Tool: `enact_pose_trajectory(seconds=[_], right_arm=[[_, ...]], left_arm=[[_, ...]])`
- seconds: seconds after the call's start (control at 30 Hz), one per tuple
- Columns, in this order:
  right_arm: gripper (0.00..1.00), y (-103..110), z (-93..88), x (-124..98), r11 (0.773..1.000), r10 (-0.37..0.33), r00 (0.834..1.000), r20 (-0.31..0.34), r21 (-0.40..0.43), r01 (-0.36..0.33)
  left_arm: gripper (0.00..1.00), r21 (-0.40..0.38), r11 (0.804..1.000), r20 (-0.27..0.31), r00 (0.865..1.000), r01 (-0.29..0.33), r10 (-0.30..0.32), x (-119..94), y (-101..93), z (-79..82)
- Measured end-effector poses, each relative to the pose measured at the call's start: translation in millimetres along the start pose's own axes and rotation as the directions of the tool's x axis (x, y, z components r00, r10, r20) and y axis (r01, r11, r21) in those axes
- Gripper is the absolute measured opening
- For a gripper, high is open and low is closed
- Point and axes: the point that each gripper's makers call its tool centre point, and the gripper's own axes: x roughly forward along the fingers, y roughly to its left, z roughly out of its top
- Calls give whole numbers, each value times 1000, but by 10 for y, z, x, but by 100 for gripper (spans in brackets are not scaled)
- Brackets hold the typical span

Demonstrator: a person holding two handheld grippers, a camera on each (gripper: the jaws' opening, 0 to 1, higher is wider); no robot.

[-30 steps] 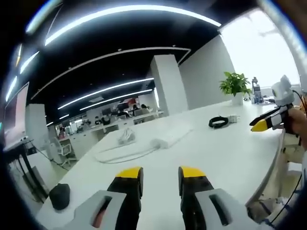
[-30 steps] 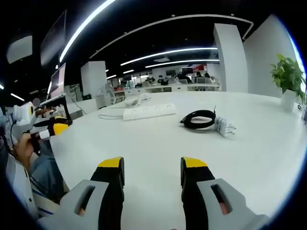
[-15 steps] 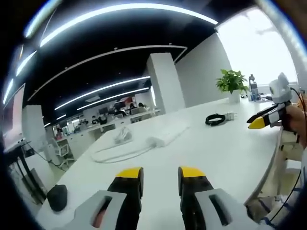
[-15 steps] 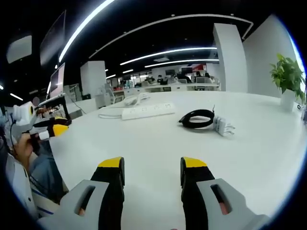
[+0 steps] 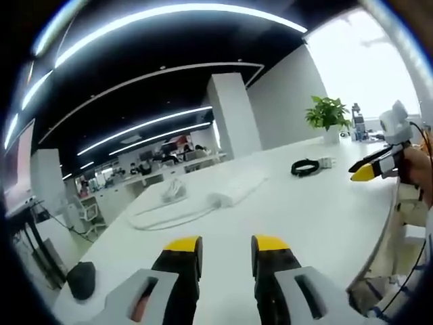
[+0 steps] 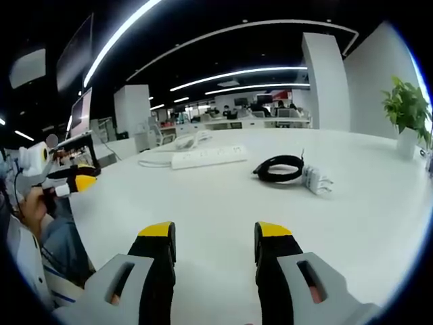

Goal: Straighten the power strip on the desk, plug the charger into it

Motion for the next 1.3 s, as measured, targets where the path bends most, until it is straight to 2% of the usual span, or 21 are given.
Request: enact_pose_trajectory(seconds=[0.73,1.0,1.1,1.3], right_arm=[[47,-64,62,112,999,8,1000,-8,-52,-9],[46,-100,134,164,998,18,1000,10,-67,-17],[45,-110,210,182,997,30,999,38,-66,-27],[44,-160,297,215,996,32,998,52,-80,-28]], left_arm=[[26,-23,999,6,1000,26,-25,135,-55,-3],[26,-62,998,6,1000,31,-31,184,-7,-56],[26,-71,997,8,999,31,-31,209,25,-73],[26,-84,996,12,999,33,-32,247,52,-74]])
